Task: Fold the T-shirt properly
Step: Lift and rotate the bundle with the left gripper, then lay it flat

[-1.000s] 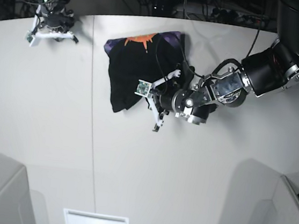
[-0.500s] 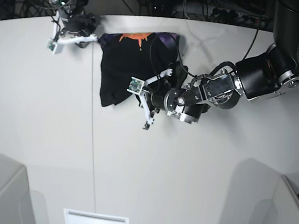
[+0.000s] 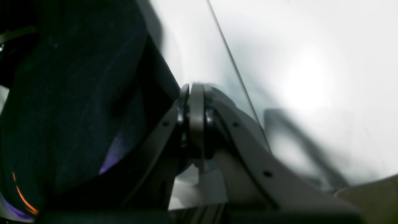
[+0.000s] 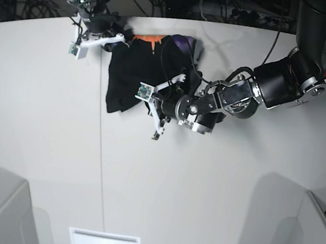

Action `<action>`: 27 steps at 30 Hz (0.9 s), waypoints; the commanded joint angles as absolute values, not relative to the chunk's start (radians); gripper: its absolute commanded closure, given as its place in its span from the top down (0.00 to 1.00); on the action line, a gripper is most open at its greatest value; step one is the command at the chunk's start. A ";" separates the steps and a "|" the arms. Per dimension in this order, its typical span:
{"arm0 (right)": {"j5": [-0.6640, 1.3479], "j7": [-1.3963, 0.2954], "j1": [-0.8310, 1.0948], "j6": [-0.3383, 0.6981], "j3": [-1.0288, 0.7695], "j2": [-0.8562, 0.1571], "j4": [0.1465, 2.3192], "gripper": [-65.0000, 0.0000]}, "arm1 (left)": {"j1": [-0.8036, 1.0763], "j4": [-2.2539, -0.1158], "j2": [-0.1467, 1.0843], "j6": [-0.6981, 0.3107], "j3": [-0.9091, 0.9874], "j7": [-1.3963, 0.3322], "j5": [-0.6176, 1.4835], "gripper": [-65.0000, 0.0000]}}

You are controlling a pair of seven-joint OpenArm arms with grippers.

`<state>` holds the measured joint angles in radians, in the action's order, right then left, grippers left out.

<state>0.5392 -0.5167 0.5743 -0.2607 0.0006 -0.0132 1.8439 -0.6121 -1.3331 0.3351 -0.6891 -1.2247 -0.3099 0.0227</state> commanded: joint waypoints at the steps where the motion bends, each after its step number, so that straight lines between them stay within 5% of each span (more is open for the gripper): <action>1: 0.539 -0.535 0.585 -0.260 0.004 -0.015 1.854 0.00 | -0.631 -1.340 0.329 -0.698 -1.221 -0.308 0.024 0.00; 22: 0.409 -0.536 0.615 -0.260 0.004 -0.015 1.854 0.00 | -0.685 -1.328 0.292 -0.698 -1.213 -0.317 0.025 0.00; 27: 0.409 -0.536 0.615 -0.260 0.004 -0.015 1.854 0.00 | -0.676 -1.328 0.286 -0.698 -1.110 -0.317 0.031 0.49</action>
<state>0.4175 -0.5072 0.6018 -0.2462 0.0048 -0.0132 1.8511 -0.6460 -1.3132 0.2897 -0.7055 -1.1225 -0.3325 0.0208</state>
